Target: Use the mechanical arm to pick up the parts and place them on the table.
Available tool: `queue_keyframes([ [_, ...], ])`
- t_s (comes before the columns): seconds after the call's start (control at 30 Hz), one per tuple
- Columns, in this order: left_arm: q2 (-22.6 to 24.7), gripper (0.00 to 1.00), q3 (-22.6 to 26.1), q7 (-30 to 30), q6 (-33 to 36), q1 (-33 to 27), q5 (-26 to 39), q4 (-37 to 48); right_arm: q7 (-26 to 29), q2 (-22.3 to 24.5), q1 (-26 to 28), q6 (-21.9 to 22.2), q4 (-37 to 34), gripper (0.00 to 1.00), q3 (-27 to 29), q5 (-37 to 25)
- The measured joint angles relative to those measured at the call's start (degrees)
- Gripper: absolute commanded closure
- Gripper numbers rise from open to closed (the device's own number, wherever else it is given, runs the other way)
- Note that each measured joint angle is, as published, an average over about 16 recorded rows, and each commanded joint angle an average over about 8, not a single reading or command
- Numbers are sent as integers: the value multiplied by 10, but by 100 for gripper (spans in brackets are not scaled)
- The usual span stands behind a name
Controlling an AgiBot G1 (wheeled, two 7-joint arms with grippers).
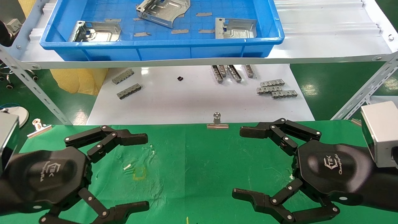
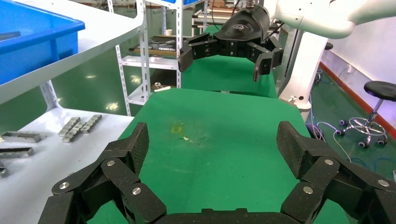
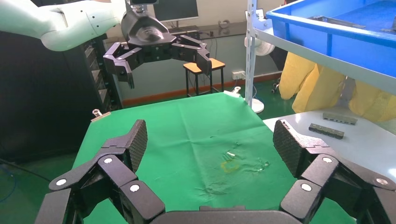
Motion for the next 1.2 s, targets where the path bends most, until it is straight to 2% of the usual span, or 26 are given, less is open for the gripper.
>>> queue_keyframes([
  [0.27,0,0,0,0,0,0,0,0,0,0,0,0,0,100,0,0],
  [1.2,0,0,0,0,0,0,0,0,0,0,0,0,0,100,0,0],
])
